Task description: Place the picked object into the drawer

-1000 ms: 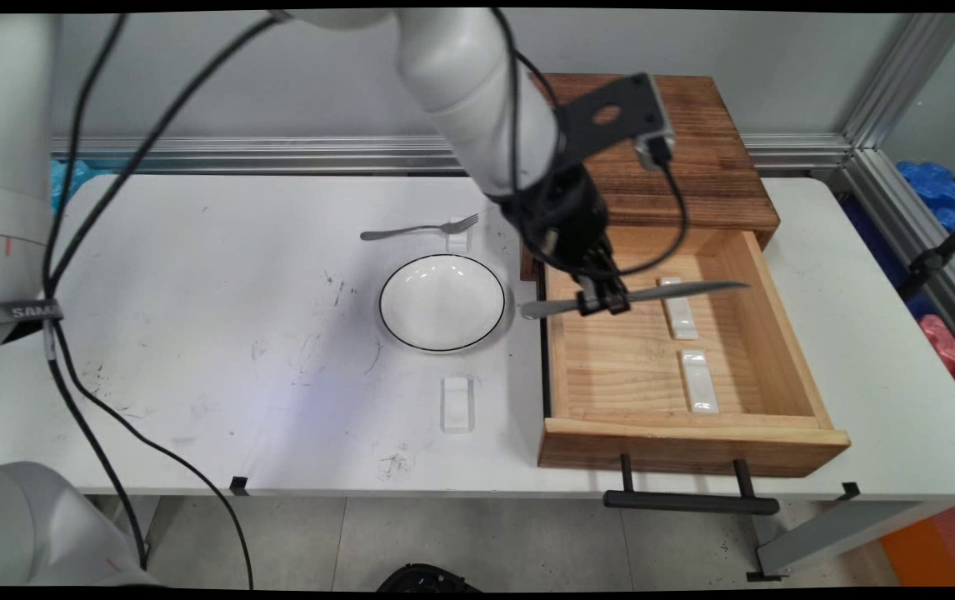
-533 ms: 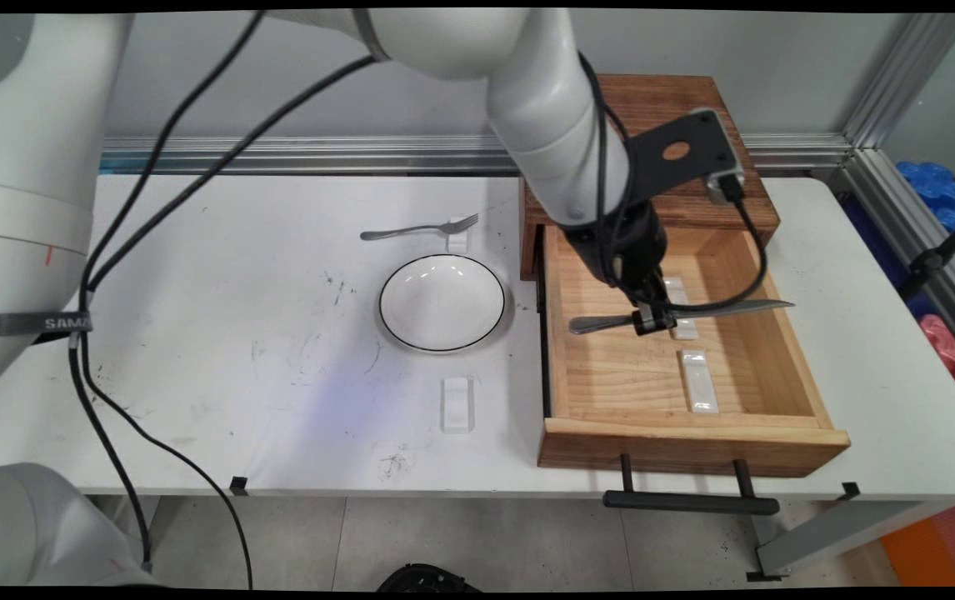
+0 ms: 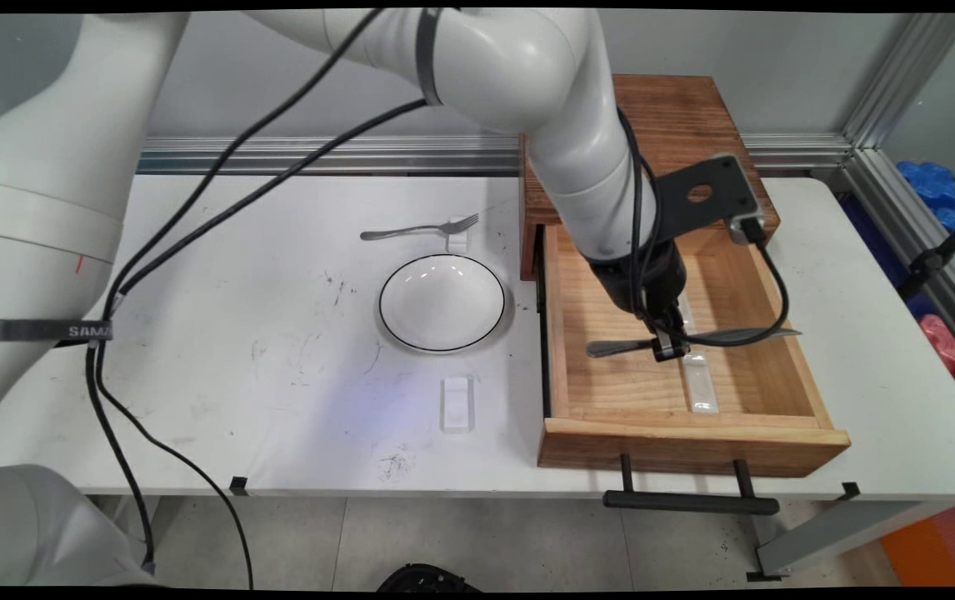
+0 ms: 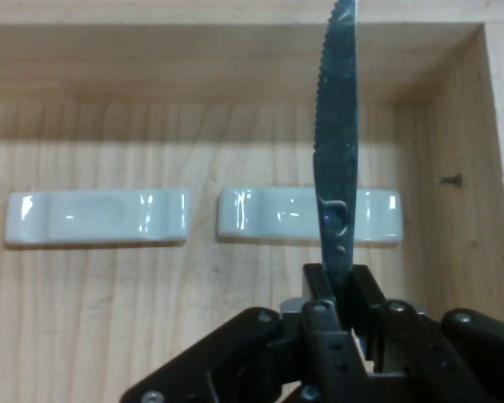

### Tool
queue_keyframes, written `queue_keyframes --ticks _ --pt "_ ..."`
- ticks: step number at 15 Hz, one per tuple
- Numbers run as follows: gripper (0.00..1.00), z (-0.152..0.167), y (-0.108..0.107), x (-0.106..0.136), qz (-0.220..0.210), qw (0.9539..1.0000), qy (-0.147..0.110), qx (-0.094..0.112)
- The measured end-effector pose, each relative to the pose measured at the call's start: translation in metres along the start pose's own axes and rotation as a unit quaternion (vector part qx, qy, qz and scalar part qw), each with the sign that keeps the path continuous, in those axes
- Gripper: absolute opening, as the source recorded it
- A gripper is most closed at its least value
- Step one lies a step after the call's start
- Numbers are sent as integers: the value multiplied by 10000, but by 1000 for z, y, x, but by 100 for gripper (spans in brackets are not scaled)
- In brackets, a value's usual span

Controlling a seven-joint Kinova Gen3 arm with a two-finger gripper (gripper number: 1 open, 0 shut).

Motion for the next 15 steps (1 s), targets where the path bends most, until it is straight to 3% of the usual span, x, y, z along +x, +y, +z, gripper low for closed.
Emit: queue_keyframes --ticks 15 --pt "0 51 -1 -19 -154 9997 -170 -100"
